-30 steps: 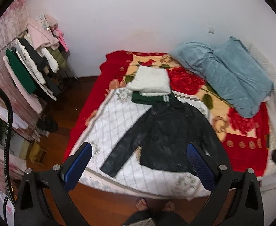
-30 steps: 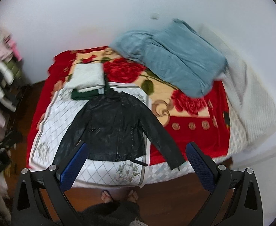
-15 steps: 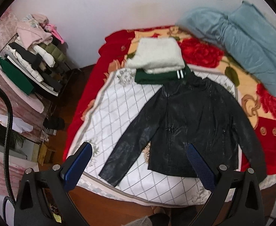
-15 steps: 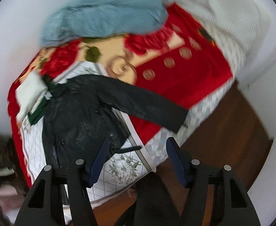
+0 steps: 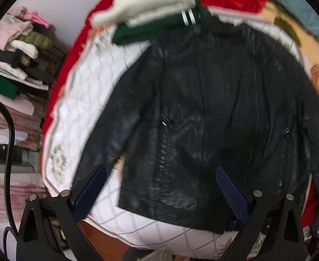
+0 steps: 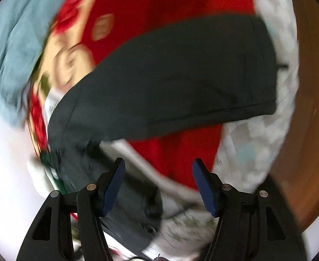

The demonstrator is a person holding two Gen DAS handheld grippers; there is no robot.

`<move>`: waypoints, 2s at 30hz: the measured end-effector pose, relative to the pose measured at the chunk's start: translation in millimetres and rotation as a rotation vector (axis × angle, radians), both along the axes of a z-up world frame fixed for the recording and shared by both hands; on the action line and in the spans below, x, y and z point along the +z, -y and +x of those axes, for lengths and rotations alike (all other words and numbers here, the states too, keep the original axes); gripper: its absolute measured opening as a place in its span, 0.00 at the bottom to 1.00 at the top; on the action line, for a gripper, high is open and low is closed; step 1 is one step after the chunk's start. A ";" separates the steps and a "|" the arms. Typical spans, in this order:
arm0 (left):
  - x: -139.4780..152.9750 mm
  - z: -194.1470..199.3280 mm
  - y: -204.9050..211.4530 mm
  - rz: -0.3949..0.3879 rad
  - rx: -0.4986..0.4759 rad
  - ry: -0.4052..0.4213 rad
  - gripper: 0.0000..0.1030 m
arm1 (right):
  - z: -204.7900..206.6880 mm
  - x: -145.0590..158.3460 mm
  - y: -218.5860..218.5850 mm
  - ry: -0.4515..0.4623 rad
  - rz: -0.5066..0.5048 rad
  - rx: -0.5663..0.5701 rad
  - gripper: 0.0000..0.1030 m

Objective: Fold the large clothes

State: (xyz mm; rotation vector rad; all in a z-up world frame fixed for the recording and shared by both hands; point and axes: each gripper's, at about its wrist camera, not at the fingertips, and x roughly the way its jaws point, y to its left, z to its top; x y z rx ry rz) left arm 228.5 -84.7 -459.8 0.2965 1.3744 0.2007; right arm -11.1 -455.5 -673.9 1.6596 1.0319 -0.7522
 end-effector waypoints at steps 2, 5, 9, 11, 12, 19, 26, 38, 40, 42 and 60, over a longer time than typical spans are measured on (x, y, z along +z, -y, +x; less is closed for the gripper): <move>-21.2 6.6 6.6 0.001 0.005 -0.032 1.00 | -4.0 -16.7 4.5 0.033 -0.003 -0.088 0.64; -45.7 15.6 19.8 -0.004 -0.008 -0.052 1.00 | -4.7 -13.9 11.0 0.085 -0.081 -0.189 0.59; -60.5 25.0 37.4 -0.022 -0.045 -0.055 1.00 | 6.7 6.4 17.5 0.109 -0.205 -0.232 0.51; -64.9 27.2 46.1 -0.033 -0.069 -0.053 1.00 | 14.6 0.8 22.2 0.092 -0.217 -0.217 0.51; -66.9 28.7 51.4 -0.037 -0.077 -0.052 1.00 | 19.3 -10.0 24.5 0.083 -0.204 -0.216 0.53; -76.6 32.0 75.2 -0.066 -0.126 -0.046 1.00 | 16.6 -7.6 31.7 0.140 -0.322 -0.350 0.11; -73.2 31.0 88.0 -0.090 -0.175 -0.010 1.00 | 25.3 2.4 50.0 0.176 -0.429 -0.238 0.23; -78.0 49.9 66.5 -0.103 -0.093 0.013 1.00 | 44.2 33.9 66.6 0.213 -0.515 -0.292 0.06; -74.3 55.6 55.9 -0.107 -0.069 0.020 1.00 | 60.6 70.2 61.1 0.214 -0.582 -0.245 0.06; -69.6 61.2 42.8 -0.117 -0.043 0.027 1.00 | 77.6 103.1 53.7 0.222 -0.642 -0.200 0.06; -63.7 97.1 -135.7 -0.078 0.240 0.086 1.00 | 409.7 150.5 -253.1 0.277 -0.996 0.925 0.05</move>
